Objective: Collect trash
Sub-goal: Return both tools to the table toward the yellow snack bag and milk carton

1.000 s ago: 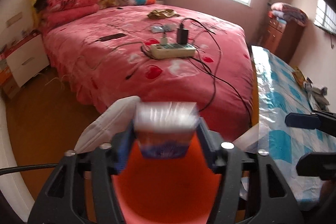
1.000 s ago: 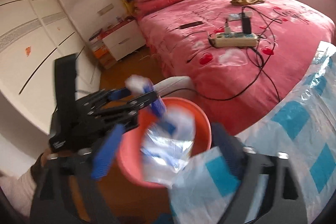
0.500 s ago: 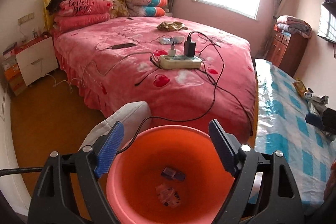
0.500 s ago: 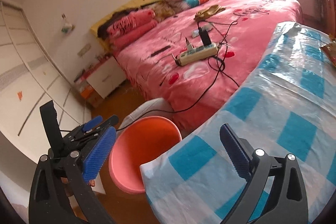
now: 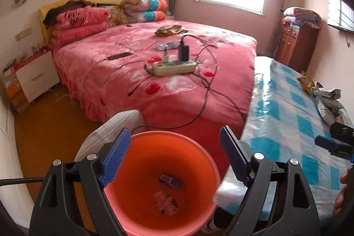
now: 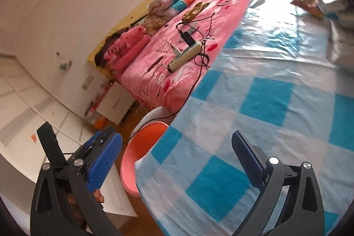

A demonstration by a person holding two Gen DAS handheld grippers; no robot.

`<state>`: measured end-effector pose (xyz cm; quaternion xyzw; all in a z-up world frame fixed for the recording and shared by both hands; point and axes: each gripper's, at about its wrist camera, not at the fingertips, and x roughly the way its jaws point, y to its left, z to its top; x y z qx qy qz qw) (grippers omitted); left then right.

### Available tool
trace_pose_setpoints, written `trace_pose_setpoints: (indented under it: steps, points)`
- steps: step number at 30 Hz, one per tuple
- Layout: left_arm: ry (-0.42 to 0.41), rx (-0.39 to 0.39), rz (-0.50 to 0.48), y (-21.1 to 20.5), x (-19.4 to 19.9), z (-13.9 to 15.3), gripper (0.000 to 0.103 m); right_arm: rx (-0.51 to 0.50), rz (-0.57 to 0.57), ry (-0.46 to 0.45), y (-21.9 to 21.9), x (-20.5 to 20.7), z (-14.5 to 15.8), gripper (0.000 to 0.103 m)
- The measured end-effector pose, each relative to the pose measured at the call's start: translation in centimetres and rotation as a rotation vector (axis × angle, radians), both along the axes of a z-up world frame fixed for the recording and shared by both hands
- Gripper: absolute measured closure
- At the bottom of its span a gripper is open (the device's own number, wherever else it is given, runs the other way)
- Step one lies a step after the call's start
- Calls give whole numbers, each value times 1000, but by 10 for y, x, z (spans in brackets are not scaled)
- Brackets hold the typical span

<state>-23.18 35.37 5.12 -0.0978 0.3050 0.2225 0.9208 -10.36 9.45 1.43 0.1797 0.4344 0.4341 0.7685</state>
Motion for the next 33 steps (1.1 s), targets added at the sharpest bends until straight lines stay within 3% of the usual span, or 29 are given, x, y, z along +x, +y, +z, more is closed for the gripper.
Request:
trace_pose_setpoints:
  steps: [7, 16, 20, 29, 33]
  points:
    - [5, 32, -73, -39, 18, 13, 20, 27, -32, 38, -30, 4, -11, 5]
    - [31, 101, -159, -88, 42, 29, 20, 25, -58, -17, -69, 9, -5, 5]
    - [47, 120, -208, -111, 56, 31, 20, 41, -72, 0, -89, 17, -7, 5]
    - [83, 114, -309, -158, 88, 34, 20, 34, -139, -47, -137, 27, 4, 5]
    - [81, 68, -359, -179, 112, 50, 20, 22, -194, -63, -159, 33, 8, 5]
